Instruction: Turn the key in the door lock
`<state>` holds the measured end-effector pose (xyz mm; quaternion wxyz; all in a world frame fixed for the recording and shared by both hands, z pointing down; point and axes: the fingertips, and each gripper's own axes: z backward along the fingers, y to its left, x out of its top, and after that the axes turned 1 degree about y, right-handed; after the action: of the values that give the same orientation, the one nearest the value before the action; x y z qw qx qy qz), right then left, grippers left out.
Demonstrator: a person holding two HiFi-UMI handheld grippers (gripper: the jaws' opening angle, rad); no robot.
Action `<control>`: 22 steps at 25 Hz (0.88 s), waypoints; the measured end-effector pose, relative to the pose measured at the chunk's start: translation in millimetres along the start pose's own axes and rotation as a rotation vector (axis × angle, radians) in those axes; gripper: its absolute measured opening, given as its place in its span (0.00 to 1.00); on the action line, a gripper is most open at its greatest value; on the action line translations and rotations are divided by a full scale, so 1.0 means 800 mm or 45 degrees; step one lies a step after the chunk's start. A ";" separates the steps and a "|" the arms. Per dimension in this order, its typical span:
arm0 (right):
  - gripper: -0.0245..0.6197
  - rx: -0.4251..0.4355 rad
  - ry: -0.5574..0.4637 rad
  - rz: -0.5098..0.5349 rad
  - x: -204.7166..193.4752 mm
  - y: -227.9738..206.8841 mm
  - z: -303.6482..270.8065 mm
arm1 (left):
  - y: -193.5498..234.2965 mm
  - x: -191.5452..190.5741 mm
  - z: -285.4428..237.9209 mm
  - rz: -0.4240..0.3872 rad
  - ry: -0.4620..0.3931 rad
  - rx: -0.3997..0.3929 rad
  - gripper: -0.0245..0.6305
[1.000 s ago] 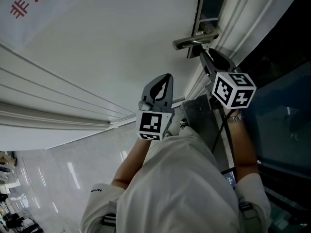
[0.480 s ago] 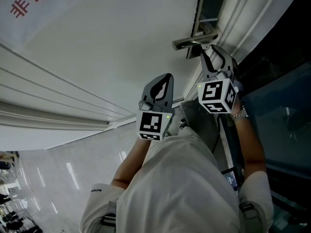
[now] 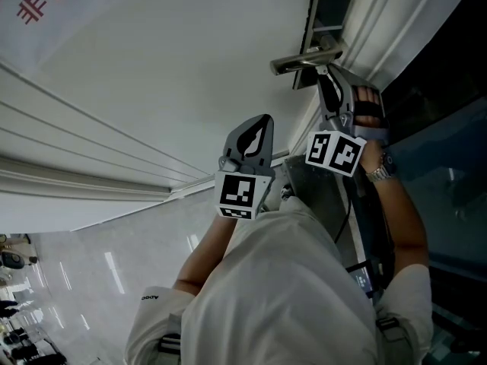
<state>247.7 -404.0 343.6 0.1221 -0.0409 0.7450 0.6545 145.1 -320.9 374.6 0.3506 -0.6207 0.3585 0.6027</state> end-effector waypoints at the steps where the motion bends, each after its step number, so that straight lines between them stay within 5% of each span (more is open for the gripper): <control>1: 0.22 -0.002 -0.001 0.046 0.000 0.001 -0.002 | 0.000 0.000 0.000 -0.001 0.001 0.000 0.05; 10: 0.21 -0.045 -0.017 0.279 -0.001 0.009 -0.016 | -0.001 -0.001 0.000 -0.001 0.004 0.001 0.05; 22: 0.15 -0.114 -0.007 0.347 0.001 0.003 -0.025 | 0.003 -0.003 0.001 0.016 0.008 0.000 0.05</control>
<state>244.2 -423.2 348.3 0.0321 0.0569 0.7132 0.6979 143.0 -321.5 376.6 0.3457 -0.6203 0.3637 0.6029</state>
